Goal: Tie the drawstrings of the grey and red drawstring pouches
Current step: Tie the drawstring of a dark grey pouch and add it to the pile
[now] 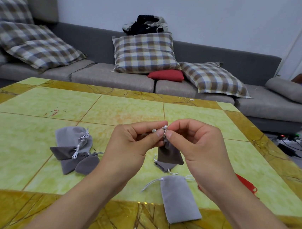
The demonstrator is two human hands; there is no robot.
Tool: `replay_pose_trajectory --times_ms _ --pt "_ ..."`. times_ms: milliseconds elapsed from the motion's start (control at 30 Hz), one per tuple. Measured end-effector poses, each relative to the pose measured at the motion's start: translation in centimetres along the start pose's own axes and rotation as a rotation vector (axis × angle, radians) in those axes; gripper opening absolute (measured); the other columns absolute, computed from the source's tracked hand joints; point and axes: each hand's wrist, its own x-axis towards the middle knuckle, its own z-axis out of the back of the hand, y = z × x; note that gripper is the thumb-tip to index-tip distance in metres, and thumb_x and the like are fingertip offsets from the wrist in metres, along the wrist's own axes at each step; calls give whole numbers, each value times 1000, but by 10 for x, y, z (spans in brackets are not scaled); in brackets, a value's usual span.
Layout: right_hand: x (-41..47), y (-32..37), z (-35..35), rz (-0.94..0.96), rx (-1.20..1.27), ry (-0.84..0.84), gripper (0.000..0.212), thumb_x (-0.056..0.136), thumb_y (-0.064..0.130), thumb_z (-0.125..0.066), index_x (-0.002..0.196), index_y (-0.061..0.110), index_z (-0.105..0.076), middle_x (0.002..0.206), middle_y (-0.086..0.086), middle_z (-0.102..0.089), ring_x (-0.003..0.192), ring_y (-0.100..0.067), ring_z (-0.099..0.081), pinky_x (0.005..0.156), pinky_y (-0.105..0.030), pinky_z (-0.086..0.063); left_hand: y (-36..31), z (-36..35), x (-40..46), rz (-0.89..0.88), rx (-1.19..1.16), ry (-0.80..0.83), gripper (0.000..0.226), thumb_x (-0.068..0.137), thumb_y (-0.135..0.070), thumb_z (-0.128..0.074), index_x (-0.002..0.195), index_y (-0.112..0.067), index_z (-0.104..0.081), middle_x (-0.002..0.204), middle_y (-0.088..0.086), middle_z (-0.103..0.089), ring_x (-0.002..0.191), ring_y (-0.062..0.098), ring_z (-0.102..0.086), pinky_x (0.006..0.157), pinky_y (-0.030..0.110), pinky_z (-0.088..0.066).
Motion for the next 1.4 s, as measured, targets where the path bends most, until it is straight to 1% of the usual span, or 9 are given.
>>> replay_pose_trajectory --times_ms 167,433,533,667,767,900,1100,1267,1400 --pt "-1 1 -1 80 -75 39 16 87 -3 -67 82 11 -72 76 1 -72 73 -11 -69 63 -20 -55 -1 3 2 16 -33 -2 23 86 -4 -67 107 -7 -74 95 8 -77 93 22 -74 83 26 -58" --pt "-3 4 -1 86 2 15 20 86 -6 -67 84 12 -76 79 -9 -73 72 -20 -69 60 -20 -55 -3 3 1 -14 -22 47 25 89 -3 -63 113 -3 -71 101 11 -76 97 22 -73 86 28 -58" --pt "-2 4 1 70 -4 18 17 82 -3 -73 92 12 -72 78 -6 -73 75 -21 -69 63 -26 -59 -3 1 1 -18 -31 8 19 88 -4 -63 104 -5 -74 94 11 -77 89 18 -74 79 23 -58" --pt "-1 3 3 15 14 13 27 82 -1 -75 100 13 -62 78 -5 -74 78 -22 -70 65 -29 -60 -2 -1 0 26 -73 -42 15 87 -4 -64 97 -8 -75 87 10 -77 79 14 -73 74 20 -56" --pt "1 4 4 -30 33 63 26 87 -1 -69 106 14 -59 81 -6 -74 73 -19 -68 64 -25 -57 -1 -2 -1 50 -86 -55 15 88 -3 -64 95 -9 -76 84 9 -77 75 13 -71 73 19 -56" --pt "2 2 4 -120 98 114 26 93 -1 -60 112 17 -55 87 -9 -73 71 -18 -66 67 -30 -54 -1 -7 -3 114 -180 -52 14 80 -7 -68 88 -11 -79 82 9 -76 74 13 -71 72 18 -57" --pt "1 1 5 4 -60 169 29 94 1 -59 113 22 -57 86 -5 -68 77 -17 -65 71 -31 -55 -4 -9 -5 269 -405 -76 25 69 -9 -70 92 -1 -77 88 17 -75 74 15 -71 73 19 -59" --pt "5 3 16 20 -227 264 36 89 1 -67 118 20 -56 85 1 -68 84 -13 -67 71 -25 -55 -2 -11 -4 238 -281 -128 12 83 -1 -67 90 -4 -76 81 12 -73 68 14 -67 67 16 -56" --pt "6 1 16 -61 -153 270 35 91 -3 -63 119 18 -56 81 -1 -70 83 -16 -68 79 -30 -53 -2 -13 -6 166 -190 -116 14 85 -3 -67 86 -12 -78 77 9 -73 66 12 -65 68 17 -55"
